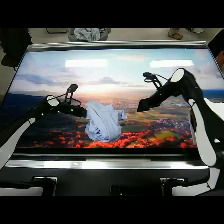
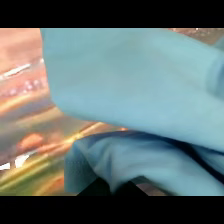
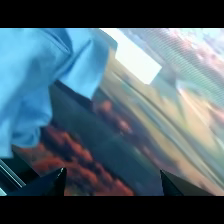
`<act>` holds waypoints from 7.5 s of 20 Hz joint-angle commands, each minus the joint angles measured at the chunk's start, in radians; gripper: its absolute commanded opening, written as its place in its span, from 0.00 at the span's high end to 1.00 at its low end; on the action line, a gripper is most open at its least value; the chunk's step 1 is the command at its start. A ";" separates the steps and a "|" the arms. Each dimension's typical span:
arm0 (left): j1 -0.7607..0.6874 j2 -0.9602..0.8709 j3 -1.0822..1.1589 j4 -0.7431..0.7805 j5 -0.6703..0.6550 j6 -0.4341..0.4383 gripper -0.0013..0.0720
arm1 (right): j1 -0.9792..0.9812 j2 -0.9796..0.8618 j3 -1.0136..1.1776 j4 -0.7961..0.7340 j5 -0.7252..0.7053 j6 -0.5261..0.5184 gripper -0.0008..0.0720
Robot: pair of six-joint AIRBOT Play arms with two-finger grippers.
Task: Fold the shirts.
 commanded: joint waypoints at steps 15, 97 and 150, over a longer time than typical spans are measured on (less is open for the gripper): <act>0.010 0.080 0.003 0.000 -0.065 -0.044 0.94 | 0.144 -0.259 0.000 0.230 -0.207 0.097 0.93; -0.616 0.241 -0.487 -0.420 0.202 -0.552 0.44 | -0.154 -0.122 0.374 -0.342 0.317 0.060 0.92; 0.530 0.132 0.047 -0.165 -0.133 -0.189 0.00 | -0.135 -0.119 0.271 -0.080 -0.330 0.150 0.17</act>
